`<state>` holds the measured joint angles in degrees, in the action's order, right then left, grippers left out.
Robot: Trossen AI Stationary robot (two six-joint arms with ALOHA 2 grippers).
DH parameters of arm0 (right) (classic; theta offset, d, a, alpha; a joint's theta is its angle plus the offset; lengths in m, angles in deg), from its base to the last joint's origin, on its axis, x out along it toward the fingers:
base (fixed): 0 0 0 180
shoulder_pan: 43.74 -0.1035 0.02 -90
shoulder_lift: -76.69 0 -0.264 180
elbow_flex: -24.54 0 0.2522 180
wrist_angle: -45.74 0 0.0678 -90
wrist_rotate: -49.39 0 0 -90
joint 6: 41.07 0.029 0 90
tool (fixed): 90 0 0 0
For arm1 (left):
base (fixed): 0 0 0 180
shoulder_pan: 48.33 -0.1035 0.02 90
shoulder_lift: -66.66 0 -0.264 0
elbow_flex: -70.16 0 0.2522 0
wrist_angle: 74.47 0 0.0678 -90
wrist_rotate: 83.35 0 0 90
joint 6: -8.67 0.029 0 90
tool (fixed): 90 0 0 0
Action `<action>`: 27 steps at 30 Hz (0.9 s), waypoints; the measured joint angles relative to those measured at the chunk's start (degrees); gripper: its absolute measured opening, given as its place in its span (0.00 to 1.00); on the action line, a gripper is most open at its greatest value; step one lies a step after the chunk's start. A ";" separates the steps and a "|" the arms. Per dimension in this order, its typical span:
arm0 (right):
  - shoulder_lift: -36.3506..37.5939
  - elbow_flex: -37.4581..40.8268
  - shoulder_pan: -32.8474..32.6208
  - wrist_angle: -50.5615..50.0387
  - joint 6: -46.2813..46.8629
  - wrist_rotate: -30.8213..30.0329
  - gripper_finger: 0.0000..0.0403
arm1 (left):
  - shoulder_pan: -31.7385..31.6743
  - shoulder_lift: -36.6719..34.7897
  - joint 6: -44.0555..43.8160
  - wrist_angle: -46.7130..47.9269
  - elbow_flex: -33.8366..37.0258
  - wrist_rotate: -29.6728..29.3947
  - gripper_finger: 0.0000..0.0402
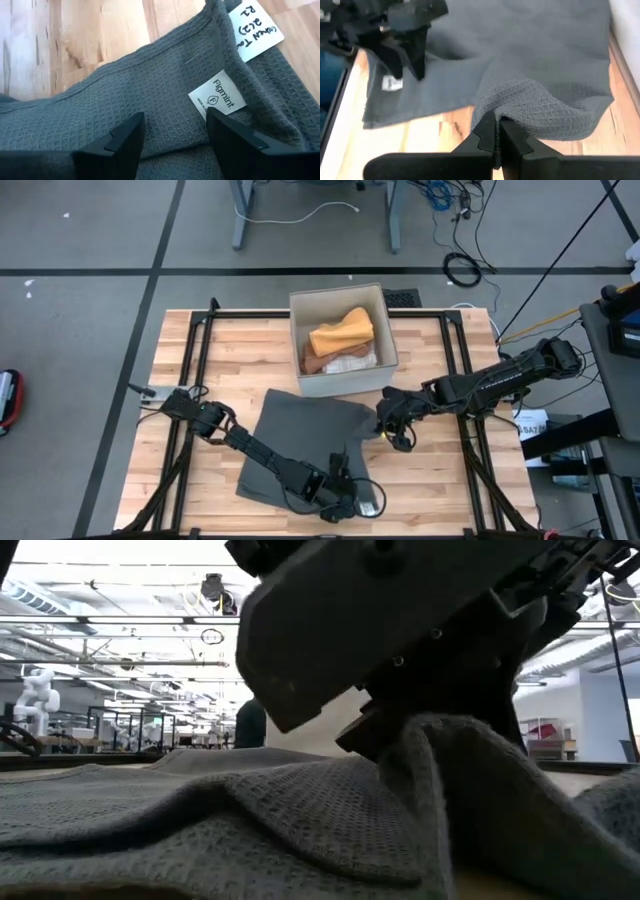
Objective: Fold towel
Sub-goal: Fold the orange towel
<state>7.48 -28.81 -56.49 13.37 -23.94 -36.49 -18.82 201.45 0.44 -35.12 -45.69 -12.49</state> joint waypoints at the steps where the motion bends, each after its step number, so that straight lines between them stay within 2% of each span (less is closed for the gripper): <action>1: 0.00 0.00 -0.20 -0.10 -0.41 0.01 0.00 | 0.19 -0.31 0.06 -0.60 0.06 -0.02 0.55; 8: 0.00 0.00 0.04 -2.80 -1.75 0.25 0.00 | 1.93 -0.51 2.65 -11.60 0.18 0.81 0.55; 14: 0.01 0.00 0.04 -2.72 -1.71 0.25 0.00 | 1.65 -0.56 3.00 -13.02 0.16 -1.88 0.55; 16: 0.01 0.00 0.04 -2.69 -1.65 0.25 0.00 | 1.69 -0.56 3.00 -15.96 0.16 1.88 0.55; 19: 0.00 0.00 0.04 -2.69 -1.63 0.24 0.00 | 1.81 -0.62 2.98 -21.56 0.07 11.33 0.55; 27: 0.01 0.00 0.04 -2.68 -1.34 0.24 0.00 | 2.17 -0.10 2.70 -27.69 -0.16 12.38 0.55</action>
<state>7.49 -28.81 -56.45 10.69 -25.28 -36.25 -16.64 201.36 3.14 -62.81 -45.85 -0.11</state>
